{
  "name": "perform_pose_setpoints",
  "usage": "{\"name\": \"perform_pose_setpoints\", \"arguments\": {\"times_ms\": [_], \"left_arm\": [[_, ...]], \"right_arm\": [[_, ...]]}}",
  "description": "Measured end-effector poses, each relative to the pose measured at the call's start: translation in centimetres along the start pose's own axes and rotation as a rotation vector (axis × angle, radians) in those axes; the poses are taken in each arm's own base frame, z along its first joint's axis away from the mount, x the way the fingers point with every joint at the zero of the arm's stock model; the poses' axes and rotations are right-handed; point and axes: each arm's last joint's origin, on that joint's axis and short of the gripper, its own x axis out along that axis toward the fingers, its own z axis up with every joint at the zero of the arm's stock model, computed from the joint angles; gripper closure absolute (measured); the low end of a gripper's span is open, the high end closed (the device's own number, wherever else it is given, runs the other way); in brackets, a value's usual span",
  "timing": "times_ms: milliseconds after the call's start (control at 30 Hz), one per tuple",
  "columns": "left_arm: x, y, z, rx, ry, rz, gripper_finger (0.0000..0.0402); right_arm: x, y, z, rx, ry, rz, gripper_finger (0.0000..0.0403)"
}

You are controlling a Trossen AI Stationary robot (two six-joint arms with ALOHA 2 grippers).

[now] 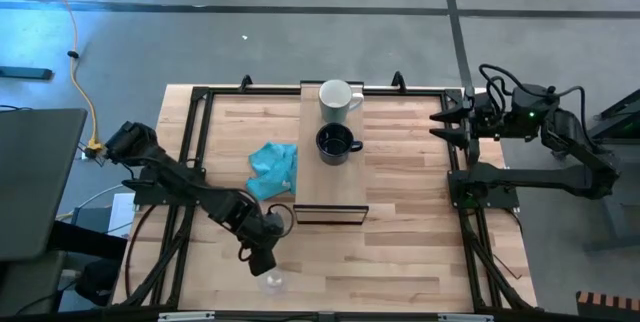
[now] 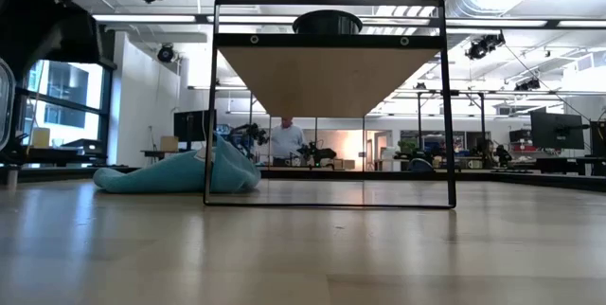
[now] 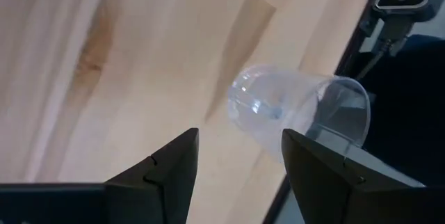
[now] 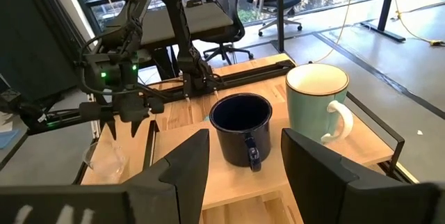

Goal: Stack small to large cups/mugs on shelf
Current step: Put the transparent mug on the shelf

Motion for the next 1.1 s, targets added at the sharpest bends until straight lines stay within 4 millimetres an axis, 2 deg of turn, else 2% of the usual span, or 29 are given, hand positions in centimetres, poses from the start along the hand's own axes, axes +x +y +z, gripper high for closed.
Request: {"name": "perform_pose_setpoints", "arguments": {"times_ms": [467, 867, 1100], "left_arm": [[0.3, -1.5, -1.1, -0.033, 0.021, -0.089, 0.0206], [2.0, -1.5, -0.7, -0.066, 0.016, -0.057, 0.0206], [2.0, -1.5, -0.7, -0.066, 0.006, -0.056, 0.0206]], "right_arm": [[0.0, 0.0, 0.0, -0.002, 0.0, 0.0, 0.0231], [0.0, 0.0, 0.0, 0.013, 0.004, 0.0, 0.0231], [0.0, 0.0, -0.1, 0.013, 0.005, 0.0, 0.0231]]}}
